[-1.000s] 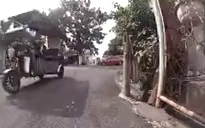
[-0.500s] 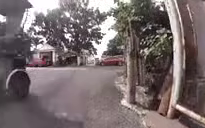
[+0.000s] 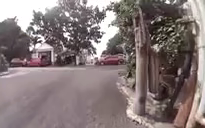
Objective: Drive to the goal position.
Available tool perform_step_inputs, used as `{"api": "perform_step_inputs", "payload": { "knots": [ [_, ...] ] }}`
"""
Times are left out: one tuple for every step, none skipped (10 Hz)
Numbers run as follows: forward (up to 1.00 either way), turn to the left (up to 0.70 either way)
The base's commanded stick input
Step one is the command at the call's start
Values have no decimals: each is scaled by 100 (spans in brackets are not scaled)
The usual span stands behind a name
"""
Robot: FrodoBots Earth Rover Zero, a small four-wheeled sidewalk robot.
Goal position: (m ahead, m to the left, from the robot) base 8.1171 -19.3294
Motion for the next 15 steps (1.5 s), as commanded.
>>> {"api": "perform_step_inputs", "payload": {
  "knots": [
    [70, 0],
    [70, 0],
    [70, 0],
    [70, 0],
    [70, 0],
    [70, 0],
    [70, 0],
    [70, 0],
    [70, 0],
    [70, 0],
    [70, 0],
    [70, 0],
    [70, 0],
    [70, 0],
    [70, 0]
  ]
}}
